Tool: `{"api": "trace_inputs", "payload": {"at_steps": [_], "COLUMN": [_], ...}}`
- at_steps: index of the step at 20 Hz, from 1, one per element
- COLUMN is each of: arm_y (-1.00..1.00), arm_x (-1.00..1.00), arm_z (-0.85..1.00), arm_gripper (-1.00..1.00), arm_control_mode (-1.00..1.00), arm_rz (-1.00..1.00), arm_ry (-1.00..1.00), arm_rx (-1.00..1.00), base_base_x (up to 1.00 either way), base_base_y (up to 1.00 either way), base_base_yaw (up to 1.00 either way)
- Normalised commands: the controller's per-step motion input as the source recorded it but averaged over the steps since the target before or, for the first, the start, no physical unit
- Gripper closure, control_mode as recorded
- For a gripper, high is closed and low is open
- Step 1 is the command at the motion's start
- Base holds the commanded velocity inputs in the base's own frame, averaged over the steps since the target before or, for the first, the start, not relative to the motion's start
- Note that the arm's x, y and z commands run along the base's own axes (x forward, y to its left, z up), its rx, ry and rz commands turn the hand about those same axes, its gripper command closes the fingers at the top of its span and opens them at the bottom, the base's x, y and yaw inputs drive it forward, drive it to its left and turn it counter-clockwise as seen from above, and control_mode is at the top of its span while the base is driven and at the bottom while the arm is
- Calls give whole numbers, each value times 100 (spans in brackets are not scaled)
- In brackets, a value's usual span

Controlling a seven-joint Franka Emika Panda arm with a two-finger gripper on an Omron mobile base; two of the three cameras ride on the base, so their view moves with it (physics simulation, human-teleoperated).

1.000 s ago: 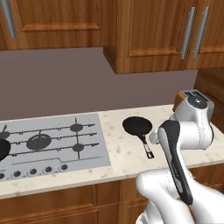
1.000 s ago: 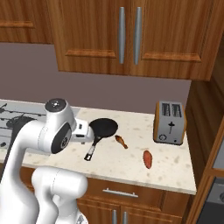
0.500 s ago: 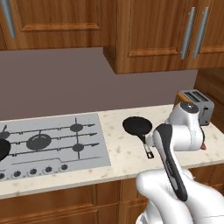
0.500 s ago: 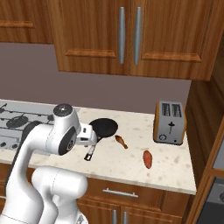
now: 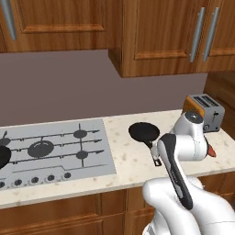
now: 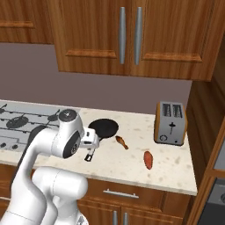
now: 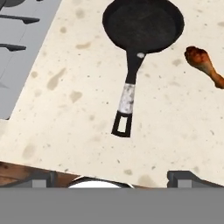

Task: Place both pans onto different burners. Then place the sweet potato and the chicken drumstick on different pans.

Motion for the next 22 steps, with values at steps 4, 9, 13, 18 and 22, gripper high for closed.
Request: {"api": "trace_inputs", "payload": {"at_steps": [4,9,13,18,22], "arm_y": [0,0,0,0,0], "arm_x": [22,31,34,31,23], "arm_z": [-10,-10,-15,-20,-31], "arm_gripper": [-100,-100,-100,-100,-100], "arm_control_mode": [-100,-100,-100,-100,-100], "arm_rz": [0,0,0,0,0], "arm_ry": [-1,0,0,0,0], "arm_rx": [0,0,0,0,0], "base_base_x": [0,0,0,0,0], "base_base_y": [0,0,0,0,0], "base_base_yaw": [0,0,0,0,0]}}
